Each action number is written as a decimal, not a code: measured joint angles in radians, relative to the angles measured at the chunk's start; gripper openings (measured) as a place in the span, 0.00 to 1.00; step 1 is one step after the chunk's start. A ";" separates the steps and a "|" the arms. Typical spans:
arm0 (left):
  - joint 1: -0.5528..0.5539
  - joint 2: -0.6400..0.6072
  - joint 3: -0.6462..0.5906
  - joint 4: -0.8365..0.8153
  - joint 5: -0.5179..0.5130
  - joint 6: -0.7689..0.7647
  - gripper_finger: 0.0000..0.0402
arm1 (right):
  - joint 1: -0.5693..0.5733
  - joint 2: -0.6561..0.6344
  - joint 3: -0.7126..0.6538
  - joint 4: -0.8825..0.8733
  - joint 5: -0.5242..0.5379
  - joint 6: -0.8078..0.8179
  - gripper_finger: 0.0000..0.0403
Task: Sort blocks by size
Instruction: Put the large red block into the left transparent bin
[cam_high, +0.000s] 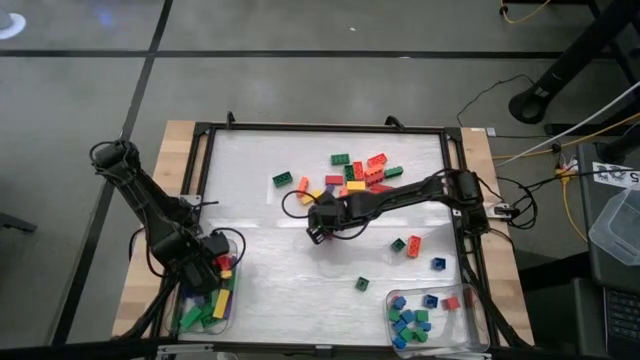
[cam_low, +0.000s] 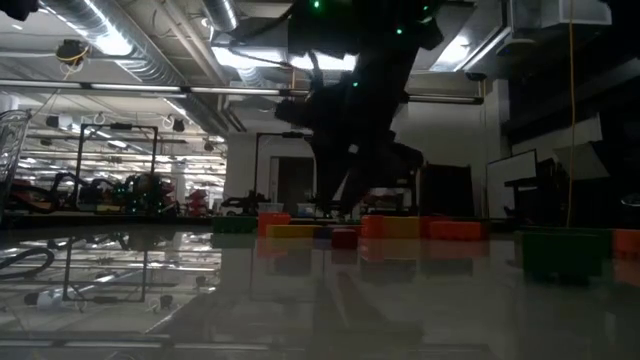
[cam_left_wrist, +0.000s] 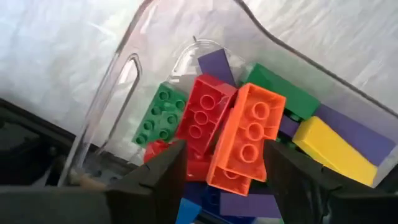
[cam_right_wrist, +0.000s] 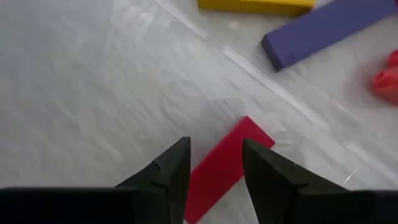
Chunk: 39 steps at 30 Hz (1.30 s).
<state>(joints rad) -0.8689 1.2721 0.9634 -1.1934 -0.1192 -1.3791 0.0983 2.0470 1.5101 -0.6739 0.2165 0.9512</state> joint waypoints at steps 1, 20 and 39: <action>-0.001 0.000 -0.008 0.007 0.000 0.009 0.49 | 0.000 0.002 0.000 -0.007 0.001 0.022 0.36; -0.009 0.000 -0.018 0.006 -0.007 0.078 0.49 | 0.007 0.020 0.000 -0.021 0.092 0.250 0.36; -0.009 0.000 -0.018 0.006 -0.007 0.104 0.49 | 0.032 0.020 0.000 -0.032 0.129 0.233 0.36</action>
<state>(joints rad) -0.8780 1.2720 0.9459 -1.1873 -0.1265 -1.2747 0.1307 2.0674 1.5105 -0.7060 0.3455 1.1844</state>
